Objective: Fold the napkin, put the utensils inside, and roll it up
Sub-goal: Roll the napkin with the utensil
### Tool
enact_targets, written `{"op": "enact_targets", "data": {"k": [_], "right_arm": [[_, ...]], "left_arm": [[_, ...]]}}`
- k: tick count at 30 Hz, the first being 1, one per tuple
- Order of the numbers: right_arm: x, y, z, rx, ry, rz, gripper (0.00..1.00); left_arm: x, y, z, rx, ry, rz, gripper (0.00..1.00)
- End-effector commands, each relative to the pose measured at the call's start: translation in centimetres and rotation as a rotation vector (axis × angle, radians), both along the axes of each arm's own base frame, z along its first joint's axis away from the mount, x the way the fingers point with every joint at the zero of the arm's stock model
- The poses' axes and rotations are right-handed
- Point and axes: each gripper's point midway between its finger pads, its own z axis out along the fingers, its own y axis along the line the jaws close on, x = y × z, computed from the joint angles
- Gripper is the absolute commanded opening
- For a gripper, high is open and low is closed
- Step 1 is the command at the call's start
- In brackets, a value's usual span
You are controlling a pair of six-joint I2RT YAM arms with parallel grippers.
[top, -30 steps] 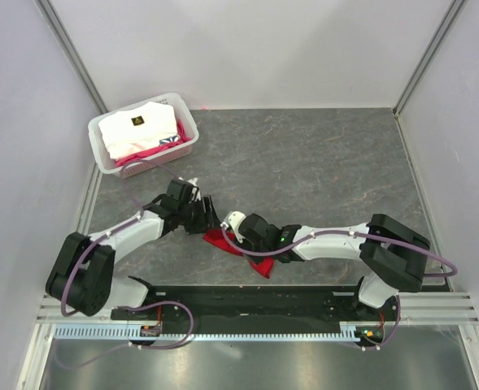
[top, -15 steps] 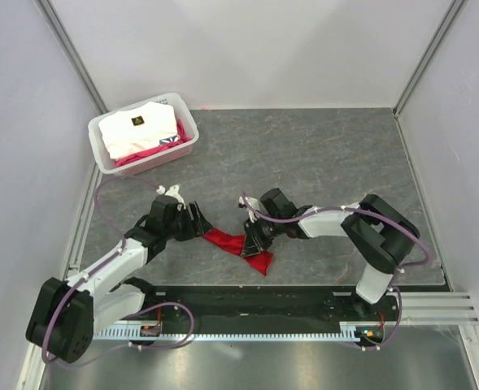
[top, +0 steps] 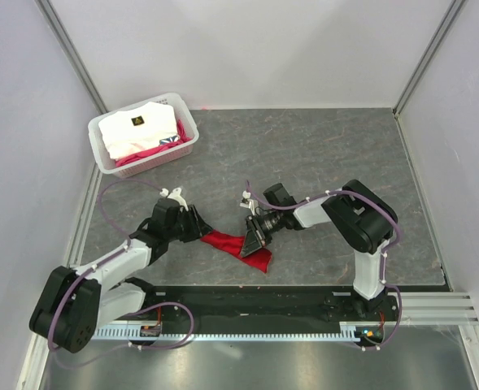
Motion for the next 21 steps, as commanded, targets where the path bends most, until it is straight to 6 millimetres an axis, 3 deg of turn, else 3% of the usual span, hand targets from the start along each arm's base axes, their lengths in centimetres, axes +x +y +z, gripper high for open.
{"op": "enact_targets", "data": {"k": [1, 3, 6, 7, 10, 13, 19, 20, 21], "right_arm": [[0.4, -0.7, -2.2, -0.068, 0.015, -0.014, 0.18], [0.5, -0.8, -2.2, -0.078, 0.013, -0.018, 0.20], [1.1, -1.0, -1.5, -0.096, -0.032, -0.028, 0.32], [1.6, -0.9, -1.1, -0.102, -0.055, -0.034, 0.42], [2.8, -1.4, 0.1, -0.158, -0.131, -0.047, 0.61], [4.1, -2.1, 1.3, -0.221, -0.224, -0.065, 0.71], [7.1, -3.7, 5.0, -0.309, -0.498, -0.144, 0.82], [7.5, -3.6, 6.5, -0.293, -0.566, -0.157, 0.82], [6.9, -3.4, 6.7, -0.303, -0.612, -0.142, 0.83]], "left_arm": [[0.1, -0.2, -0.7, -0.017, 0.020, 0.004, 0.36], [0.2, -0.1, -1.2, 0.001, 0.043, 0.009, 0.22], [0.2, 0.2, -2.2, 0.044, 0.096, 0.018, 0.04], [0.1, 0.3, -2.6, 0.057, 0.118, 0.015, 0.02], [0.5, 0.1, -2.9, 0.073, 0.138, 0.000, 0.02], [0.2, -0.1, -3.3, 0.081, 0.183, -0.021, 0.02], [0.1, -0.5, -3.7, 0.086, 0.247, -0.059, 0.02], [0.3, -0.6, -3.6, 0.083, 0.249, -0.065, 0.02], [0.2, -0.6, -3.6, 0.083, 0.263, -0.069, 0.02]]}}
